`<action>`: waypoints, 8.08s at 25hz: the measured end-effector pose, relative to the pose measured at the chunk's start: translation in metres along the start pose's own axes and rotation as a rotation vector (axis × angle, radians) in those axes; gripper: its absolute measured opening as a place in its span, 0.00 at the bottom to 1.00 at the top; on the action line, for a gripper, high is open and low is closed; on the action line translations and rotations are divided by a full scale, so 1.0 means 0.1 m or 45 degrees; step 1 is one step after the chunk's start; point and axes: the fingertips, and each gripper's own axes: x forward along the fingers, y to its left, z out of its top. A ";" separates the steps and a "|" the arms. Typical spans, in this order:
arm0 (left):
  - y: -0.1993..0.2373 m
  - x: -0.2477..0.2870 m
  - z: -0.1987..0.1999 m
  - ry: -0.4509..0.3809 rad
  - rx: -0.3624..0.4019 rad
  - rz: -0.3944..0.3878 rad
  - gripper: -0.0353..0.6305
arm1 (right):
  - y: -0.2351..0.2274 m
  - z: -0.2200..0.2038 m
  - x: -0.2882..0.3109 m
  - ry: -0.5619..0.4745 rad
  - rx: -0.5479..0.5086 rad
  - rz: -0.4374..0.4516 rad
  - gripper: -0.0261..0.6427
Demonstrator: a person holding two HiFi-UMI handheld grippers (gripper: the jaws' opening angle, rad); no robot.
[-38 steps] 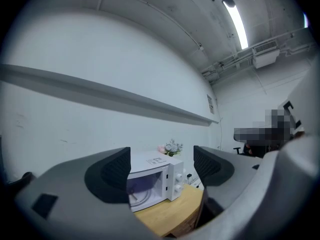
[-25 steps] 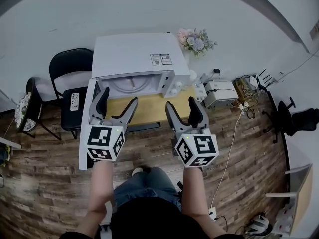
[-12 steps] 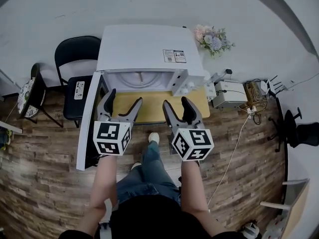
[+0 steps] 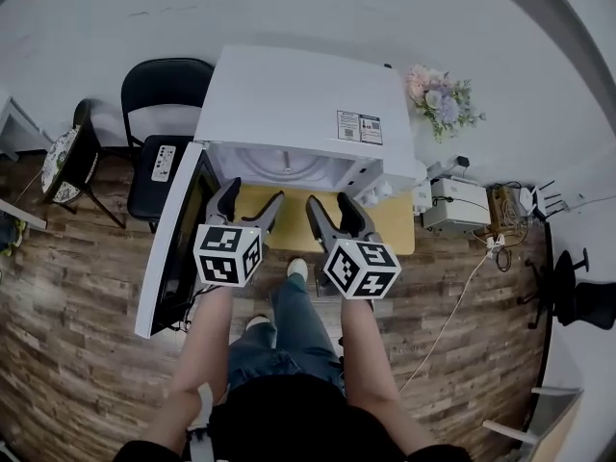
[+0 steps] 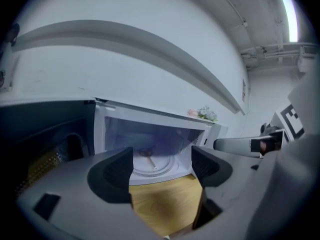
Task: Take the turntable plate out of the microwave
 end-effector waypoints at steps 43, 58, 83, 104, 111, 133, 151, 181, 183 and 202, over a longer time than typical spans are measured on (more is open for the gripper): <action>0.88 1.09 -1.07 -0.039 -1.451 0.269 0.10 | -0.52 -0.62 0.74 0.190 0.258 0.122 0.36; 0.83 1.03 -0.90 -0.084 -1.485 0.182 0.09 | -0.70 -0.79 1.39 0.078 1.095 0.204 0.31; 0.88 1.10 -0.76 -0.176 -1.459 0.027 0.14 | -0.60 -0.75 1.38 -0.099 1.525 0.383 0.12; 0.90 1.23 -0.70 -0.418 -1.647 -0.167 0.14 | -0.46 -0.84 0.99 -0.022 1.466 0.549 0.13; 0.86 1.19 -0.78 -0.397 -1.749 -0.205 0.12 | -0.44 -0.93 0.91 0.024 1.350 0.509 0.13; 0.52 0.49 -0.84 -0.357 -1.682 -0.370 0.12 | -0.26 -1.16 0.58 0.069 1.086 0.383 0.18; -0.10 -0.27 -0.80 -0.242 -1.670 -0.579 0.12 | -0.27 -0.88 -0.11 -0.127 1.032 0.285 0.17; -0.69 -0.86 0.08 -0.507 -1.277 -0.613 0.12 | 0.17 0.06 -0.90 -0.186 0.505 0.521 0.22; -0.67 -0.89 0.20 -0.532 -1.234 -0.617 0.12 | 0.23 0.17 -0.88 -0.207 0.489 0.545 0.22; -0.90 -1.03 1.71 -0.768 -0.522 -0.672 0.19 | 0.74 1.62 -1.08 -0.525 -0.030 0.698 0.24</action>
